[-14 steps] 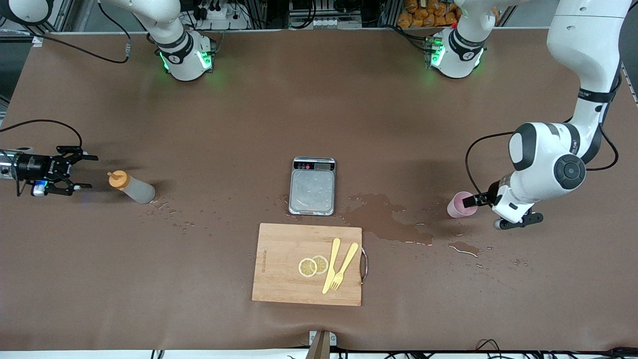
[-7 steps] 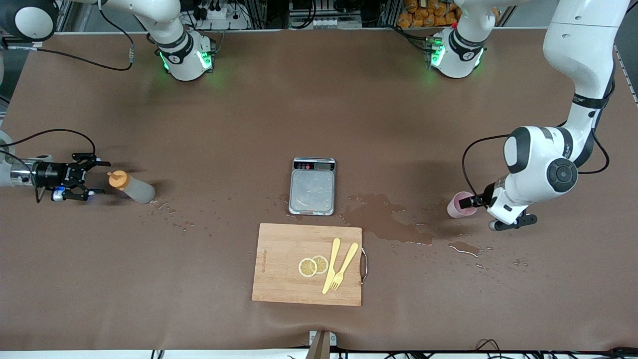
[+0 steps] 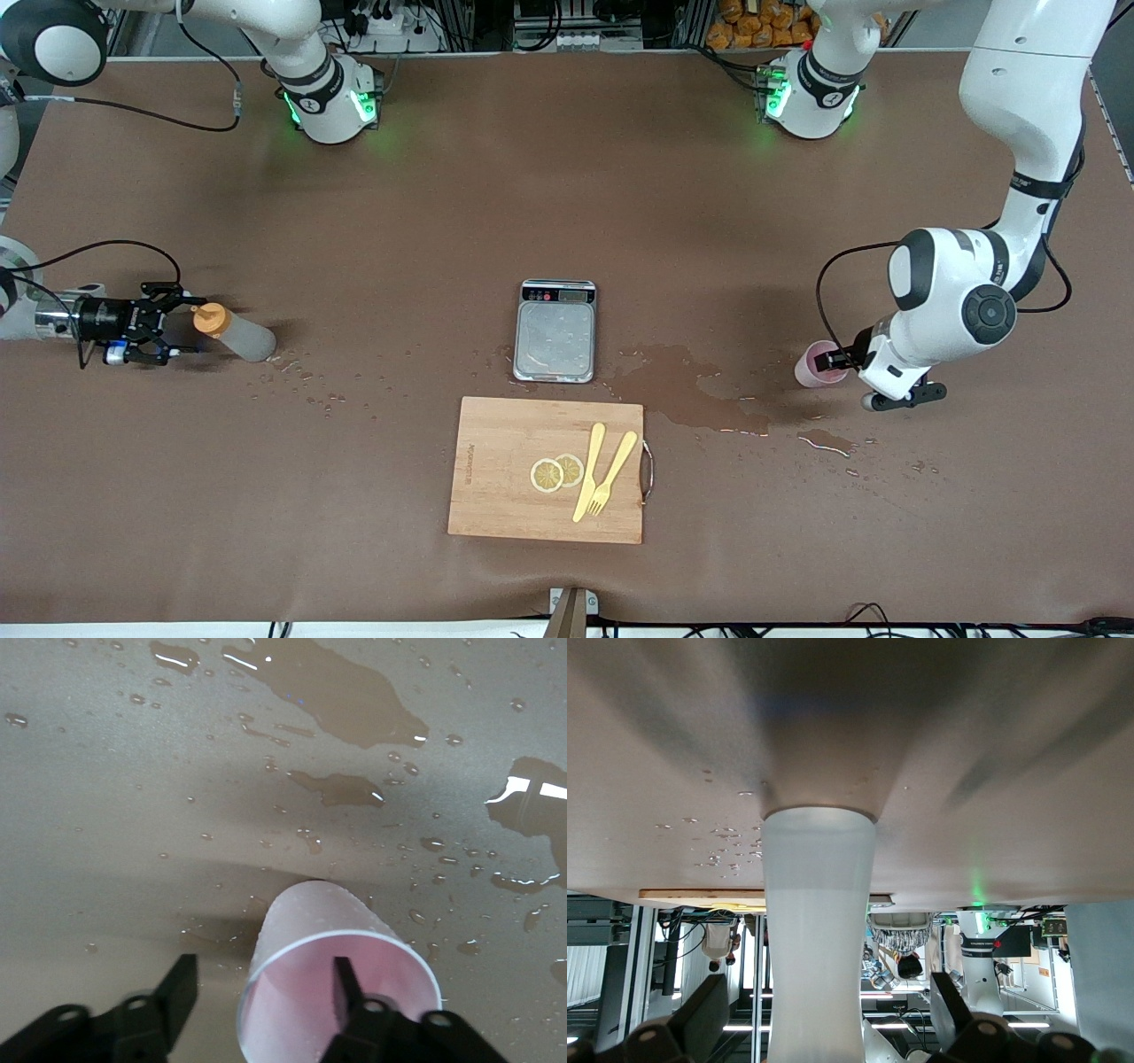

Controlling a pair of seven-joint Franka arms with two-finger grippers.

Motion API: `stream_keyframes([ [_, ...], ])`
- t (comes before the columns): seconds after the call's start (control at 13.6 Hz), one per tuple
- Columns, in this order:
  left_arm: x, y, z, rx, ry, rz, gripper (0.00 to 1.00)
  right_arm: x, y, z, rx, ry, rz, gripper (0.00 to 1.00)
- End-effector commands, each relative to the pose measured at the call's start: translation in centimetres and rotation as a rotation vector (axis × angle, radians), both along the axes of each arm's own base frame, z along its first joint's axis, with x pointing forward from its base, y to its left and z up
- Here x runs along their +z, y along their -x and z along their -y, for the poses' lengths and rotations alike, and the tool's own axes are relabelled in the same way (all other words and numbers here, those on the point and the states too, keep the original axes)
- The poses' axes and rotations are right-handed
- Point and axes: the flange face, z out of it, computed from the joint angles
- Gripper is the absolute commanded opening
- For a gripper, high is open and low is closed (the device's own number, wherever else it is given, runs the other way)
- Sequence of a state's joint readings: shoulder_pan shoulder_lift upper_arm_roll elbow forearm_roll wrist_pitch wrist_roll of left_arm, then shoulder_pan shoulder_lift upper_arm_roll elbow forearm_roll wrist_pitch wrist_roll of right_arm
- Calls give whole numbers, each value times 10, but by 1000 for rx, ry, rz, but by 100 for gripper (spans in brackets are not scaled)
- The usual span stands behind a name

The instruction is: Add sauce to pink cup with both arms

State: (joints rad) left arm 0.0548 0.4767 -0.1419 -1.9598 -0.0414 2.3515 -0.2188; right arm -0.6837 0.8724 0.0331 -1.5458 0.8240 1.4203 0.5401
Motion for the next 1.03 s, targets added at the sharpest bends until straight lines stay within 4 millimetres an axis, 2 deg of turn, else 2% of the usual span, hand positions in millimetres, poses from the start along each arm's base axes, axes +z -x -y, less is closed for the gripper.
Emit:
stream_keyframes([
  [0.0,-2,-1,4,-22,-12,11,28,-7,-12,-3,-9,13,24,100],
  [0.29,-1,-2,5,-22,-12,13,31,-11,-19,-14,5,25,27,100],
  [0.44,9,-6,4,-18,-13,33,32,-13,-24,-28,27,21,23,100],
  [0.52,17,-8,4,-20,-13,47,30,-16,-26,-34,34,17,21,100],
  [0.66,34,-11,4,-25,-13,73,5,-22,-23,-36,37,8,17,100],
  [0.74,42,-11,5,-30,-15,83,0,-22,-24,-37,41,7,18,100],
  [0.96,56,-12,13,-35,-8,106,0,-24,-24,-43,51,3,16,100],
])
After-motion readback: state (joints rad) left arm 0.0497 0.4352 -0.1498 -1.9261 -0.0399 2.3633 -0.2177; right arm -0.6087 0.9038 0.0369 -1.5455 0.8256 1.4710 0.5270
